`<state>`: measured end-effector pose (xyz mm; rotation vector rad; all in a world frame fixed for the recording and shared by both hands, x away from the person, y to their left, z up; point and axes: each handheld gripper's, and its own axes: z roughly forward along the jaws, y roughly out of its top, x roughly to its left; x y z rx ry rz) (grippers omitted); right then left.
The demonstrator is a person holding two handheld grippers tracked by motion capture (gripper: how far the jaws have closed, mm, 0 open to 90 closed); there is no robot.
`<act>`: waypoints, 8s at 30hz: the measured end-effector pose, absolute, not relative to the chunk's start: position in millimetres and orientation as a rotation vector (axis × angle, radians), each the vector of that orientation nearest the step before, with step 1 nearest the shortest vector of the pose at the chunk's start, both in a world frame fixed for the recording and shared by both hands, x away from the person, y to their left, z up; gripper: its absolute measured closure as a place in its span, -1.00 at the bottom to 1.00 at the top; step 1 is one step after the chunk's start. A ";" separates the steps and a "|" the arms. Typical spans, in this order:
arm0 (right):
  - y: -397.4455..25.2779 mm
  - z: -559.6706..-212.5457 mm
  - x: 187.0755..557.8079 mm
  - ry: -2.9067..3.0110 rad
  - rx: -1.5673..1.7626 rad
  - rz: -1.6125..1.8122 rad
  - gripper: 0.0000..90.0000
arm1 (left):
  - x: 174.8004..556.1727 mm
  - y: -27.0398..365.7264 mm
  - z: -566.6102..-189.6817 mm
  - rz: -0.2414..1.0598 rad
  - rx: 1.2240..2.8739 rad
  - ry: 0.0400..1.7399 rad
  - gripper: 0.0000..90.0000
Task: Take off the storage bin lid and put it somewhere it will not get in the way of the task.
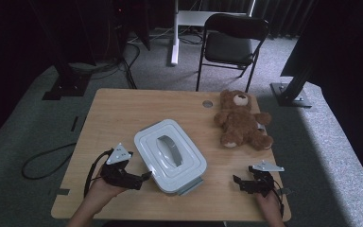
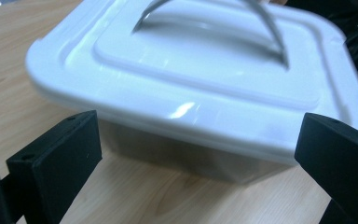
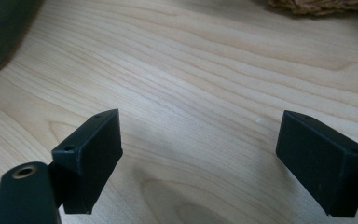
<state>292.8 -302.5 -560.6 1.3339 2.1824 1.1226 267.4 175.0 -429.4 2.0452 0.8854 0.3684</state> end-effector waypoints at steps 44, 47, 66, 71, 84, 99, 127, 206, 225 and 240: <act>-290.8 -561.8 291.9 2.188 1.297 0.973 -0.69 | 318.0 84.2 -424.5 0.275 2.108 0.872 -0.86; -290.8 -561.8 291.9 2.188 1.297 0.973 -0.69 | 319.8 83.1 -425.8 0.275 2.104 0.885 -0.82; -291.3 -561.8 292.1 2.175 1.310 0.970 -0.68 | 315.1 79.4 -430.3 0.253 2.051 0.860 0.03; -291.2 -561.8 292.0 2.175 1.314 0.970 -0.68 | 315.2 83.0 -432.1 0.198 2.017 0.865 0.18; -291.4 -561.8 292.2 2.173 1.312 0.970 -0.68 | 306.3 85.5 -419.7 0.192 2.008 0.779 0.41; -291.4 -561.8 292.1 2.173 1.316 0.969 -0.68 | 281.9 92.3 -385.9 0.253 1.990 0.660 0.65; -291.5 -561.8 292.2 2.167 1.319 0.967 -0.68 | 263.2 152.5 -364.2 0.323 1.950 0.654 0.68; -291.9 -561.8 292.3 2.162 1.326 0.963 -0.68 | 305.5 252.2 -544.7 -0.104 2.021 0.988 0.48; -291.9 -561.8 292.3 2.162 1.326 0.963 -0.68 | 289.4 274.8 -533.7 0.155 1.950 1.068 -0.61; -291.9 -561.8 292.3 2.162 1.326 0.963 -0.68 | 275.0 313.2 -532.3 0.489 1.879 1.342 -0.99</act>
